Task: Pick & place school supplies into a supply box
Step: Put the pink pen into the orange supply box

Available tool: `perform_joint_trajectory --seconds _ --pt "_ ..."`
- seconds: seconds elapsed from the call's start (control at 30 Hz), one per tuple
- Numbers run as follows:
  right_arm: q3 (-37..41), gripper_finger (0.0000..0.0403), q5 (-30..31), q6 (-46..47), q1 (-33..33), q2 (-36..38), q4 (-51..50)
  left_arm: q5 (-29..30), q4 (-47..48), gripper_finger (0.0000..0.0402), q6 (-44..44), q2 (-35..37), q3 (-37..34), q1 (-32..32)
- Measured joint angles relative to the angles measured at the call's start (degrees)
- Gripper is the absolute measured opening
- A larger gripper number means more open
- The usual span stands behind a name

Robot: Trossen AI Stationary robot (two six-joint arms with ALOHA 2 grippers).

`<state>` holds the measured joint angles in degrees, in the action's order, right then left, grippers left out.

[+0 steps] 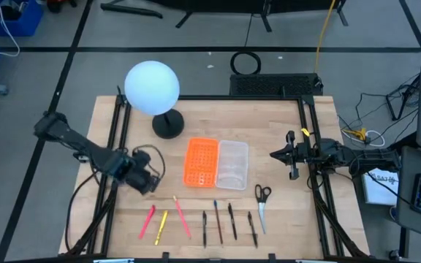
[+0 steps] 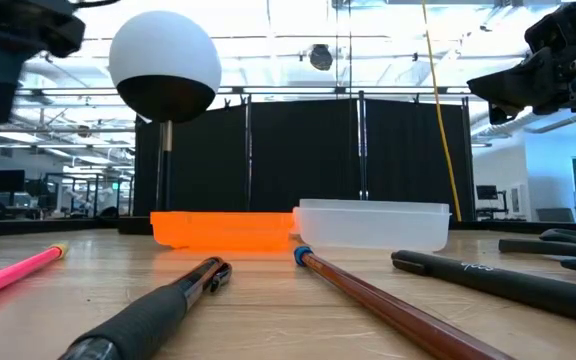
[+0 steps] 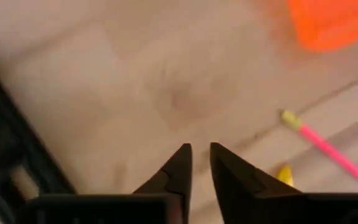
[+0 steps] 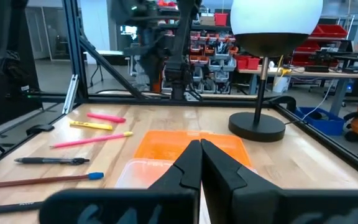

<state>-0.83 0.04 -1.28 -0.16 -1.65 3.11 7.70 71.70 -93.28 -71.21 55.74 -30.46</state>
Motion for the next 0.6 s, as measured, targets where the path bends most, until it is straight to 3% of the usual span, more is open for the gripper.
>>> perform_joint_trajectory --seconds 0.17,0.33,0.6 --pt "0.0 0.0 -0.1 2.6 0.0 0.0 -1.1 -4.6 -3.6 0.0129 -10.9 -6.7 1.6 -9.2" --pt "0.0 0.0 -0.2 4.7 0.0 0.0 -1.2 -5.1 -12.2 0.0183 -22.9 -12.9 1.7 -16.4" --pt "0.0 0.0 -0.2 5.2 0.0 0.0 -1.4 -6.4 -26.0 0.0222 -29.4 -21.8 1.7 -21.9"
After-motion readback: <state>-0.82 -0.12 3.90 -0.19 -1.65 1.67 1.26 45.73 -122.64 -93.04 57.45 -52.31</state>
